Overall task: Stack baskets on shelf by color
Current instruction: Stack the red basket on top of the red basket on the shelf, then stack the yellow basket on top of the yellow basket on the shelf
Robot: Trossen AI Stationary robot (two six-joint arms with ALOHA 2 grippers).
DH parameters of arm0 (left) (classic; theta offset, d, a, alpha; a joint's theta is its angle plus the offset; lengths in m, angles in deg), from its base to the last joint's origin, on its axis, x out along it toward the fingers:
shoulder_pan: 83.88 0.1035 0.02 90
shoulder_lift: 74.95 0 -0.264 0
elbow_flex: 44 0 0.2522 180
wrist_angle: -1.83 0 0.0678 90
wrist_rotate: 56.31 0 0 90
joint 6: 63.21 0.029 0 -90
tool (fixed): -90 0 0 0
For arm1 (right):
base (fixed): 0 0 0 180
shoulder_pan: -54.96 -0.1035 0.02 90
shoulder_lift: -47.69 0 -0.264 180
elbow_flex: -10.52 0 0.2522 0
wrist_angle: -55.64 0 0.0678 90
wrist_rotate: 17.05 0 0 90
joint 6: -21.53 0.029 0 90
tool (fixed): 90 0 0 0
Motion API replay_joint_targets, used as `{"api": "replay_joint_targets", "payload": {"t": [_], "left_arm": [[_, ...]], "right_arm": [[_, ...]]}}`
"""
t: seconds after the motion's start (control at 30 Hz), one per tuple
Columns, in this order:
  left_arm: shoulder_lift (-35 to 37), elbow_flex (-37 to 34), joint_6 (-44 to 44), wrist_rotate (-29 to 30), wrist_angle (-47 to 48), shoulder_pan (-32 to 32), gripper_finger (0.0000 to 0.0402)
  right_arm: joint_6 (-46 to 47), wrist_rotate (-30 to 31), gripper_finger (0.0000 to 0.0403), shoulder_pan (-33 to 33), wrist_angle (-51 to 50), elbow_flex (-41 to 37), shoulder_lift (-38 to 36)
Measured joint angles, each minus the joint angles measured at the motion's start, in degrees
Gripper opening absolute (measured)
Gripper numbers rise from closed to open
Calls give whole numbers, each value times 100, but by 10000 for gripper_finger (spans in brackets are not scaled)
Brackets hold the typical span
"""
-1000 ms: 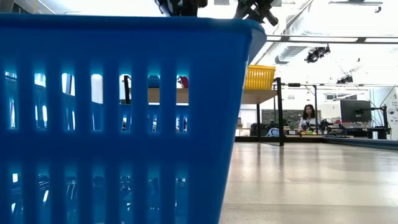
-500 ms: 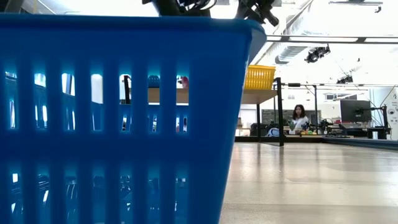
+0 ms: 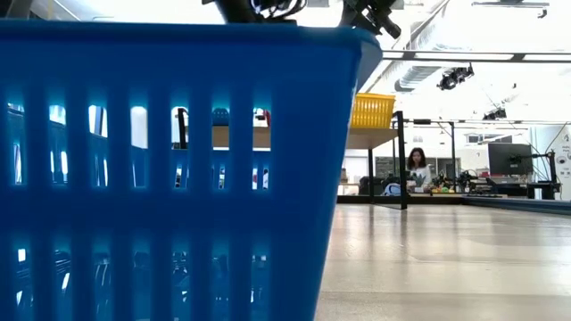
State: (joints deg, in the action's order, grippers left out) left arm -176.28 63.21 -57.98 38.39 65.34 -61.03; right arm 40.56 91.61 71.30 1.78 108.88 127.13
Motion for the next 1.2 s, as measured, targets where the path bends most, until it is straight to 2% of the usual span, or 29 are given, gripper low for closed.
{"api": "replay_joint_targets", "payload": {"t": [0.23, 0.33, 0.57, 0.67, 0.83, 1.2], "left_arm": [[422, 2, -227, 14, 386, -125, 103], [669, 2, -317, 26, 848, -220, 103], [1116, -25, -620, -19, 1735, -718, 103], [1415, -326, -908, -19, 1742, -1016, 103], [1995, -1019, -1961, 38, 1701, -1565, 103], [3085, -2212, -5340, 427, 1711, -3081, 103]], "right_arm": [[26, -5, 140, 0, 1, 0, 0], [56, -29, 140, 0, 1, 0, 0], [502, -449, 140, -27, -76, -2, 0], [721, -499, 140, -109, -205, -2, 0], [1118, -507, 140, -342, -370, -2, 0], [1723, -501, 140, -1046, -442, -2, 0]]}}
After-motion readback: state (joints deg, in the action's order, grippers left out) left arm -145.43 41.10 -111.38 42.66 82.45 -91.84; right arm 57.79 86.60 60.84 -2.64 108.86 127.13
